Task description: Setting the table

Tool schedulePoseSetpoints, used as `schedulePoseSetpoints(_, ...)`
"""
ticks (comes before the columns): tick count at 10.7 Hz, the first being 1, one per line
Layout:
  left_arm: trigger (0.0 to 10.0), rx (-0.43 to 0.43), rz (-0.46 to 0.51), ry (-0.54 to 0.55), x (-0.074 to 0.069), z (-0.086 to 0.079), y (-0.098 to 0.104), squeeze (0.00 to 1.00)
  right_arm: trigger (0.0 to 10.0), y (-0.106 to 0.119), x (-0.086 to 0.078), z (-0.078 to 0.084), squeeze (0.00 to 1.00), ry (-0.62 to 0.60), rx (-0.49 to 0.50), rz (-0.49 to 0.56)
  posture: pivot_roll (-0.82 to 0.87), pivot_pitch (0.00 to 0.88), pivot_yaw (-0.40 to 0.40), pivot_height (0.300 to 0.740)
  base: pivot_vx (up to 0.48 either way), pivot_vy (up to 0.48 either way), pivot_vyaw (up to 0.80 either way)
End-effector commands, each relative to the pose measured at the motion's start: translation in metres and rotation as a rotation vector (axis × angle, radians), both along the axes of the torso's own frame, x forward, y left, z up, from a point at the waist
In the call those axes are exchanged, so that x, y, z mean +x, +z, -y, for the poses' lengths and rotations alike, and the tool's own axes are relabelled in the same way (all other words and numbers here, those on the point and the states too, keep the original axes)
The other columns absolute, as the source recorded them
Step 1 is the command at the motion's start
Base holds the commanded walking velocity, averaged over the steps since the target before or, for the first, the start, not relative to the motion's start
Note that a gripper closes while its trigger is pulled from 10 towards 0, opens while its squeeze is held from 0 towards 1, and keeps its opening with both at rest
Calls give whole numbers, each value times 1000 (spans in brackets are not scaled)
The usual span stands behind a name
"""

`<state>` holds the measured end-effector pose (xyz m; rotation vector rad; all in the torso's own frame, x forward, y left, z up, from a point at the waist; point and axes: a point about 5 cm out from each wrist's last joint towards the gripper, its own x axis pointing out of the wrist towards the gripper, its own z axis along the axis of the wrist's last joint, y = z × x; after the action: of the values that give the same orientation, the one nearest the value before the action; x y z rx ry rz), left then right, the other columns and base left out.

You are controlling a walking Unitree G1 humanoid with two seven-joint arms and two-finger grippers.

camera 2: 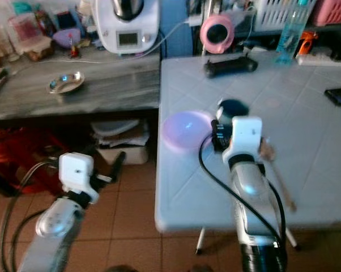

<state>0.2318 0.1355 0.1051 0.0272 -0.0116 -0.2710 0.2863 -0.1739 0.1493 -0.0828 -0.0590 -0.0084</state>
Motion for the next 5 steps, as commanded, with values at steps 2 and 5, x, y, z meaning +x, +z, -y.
schedulePoseSetpoints(2,10000,6,-12,50,0,-13,-2,0,10000,-3,1,-9,0,35,4,-5,-41,4,71,740,0,0,0)
schedulePoseSetpoints(5,10000,19,-11,70,2,-16,-1,0,10000,1,11,-20,0,117,-64,-1,-40,2,75,740,0,0,0)
